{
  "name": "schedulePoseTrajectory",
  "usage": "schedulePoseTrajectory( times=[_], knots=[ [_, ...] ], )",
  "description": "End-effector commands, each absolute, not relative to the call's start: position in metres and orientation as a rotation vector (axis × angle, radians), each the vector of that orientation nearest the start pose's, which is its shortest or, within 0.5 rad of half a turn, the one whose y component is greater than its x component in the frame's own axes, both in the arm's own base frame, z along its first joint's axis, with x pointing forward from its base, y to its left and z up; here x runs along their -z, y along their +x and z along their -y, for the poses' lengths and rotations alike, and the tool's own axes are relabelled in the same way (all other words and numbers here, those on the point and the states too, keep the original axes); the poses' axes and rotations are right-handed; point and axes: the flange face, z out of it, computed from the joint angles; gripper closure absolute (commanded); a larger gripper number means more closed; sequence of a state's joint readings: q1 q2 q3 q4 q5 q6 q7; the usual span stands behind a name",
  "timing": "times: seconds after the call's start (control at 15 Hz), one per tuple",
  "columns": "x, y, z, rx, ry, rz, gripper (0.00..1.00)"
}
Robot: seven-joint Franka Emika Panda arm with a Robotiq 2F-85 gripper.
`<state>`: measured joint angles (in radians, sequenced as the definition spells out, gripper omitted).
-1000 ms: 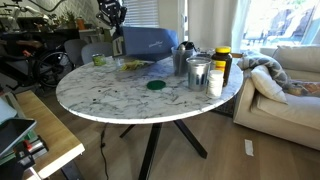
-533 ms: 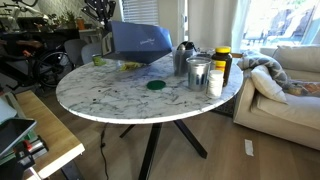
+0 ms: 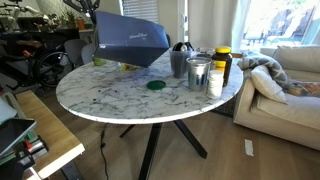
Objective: Move the blue box forward
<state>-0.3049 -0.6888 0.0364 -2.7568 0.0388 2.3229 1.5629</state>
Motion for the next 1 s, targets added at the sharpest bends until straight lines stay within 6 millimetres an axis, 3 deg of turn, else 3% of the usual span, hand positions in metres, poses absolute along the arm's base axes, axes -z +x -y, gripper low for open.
schedulePoseTrajectory(
  times=[0.0, 0.33, 0.6, 0.67, 0.93],
  knots=[
    [-0.449, 0.344, 0.066, 0.279, -1.671, -2.425, 0.99],
    [-0.412, 0.369, 0.035, 0.041, -1.712, -2.419, 0.99],
    [-0.383, 0.363, 0.034, -0.142, -1.766, -2.392, 0.99],
    [-0.379, 0.359, 0.039, -0.166, -1.784, -2.397, 0.74],
    [-0.384, 0.345, 0.068, -0.166, -1.793, -2.425, 0.48]
  ],
)
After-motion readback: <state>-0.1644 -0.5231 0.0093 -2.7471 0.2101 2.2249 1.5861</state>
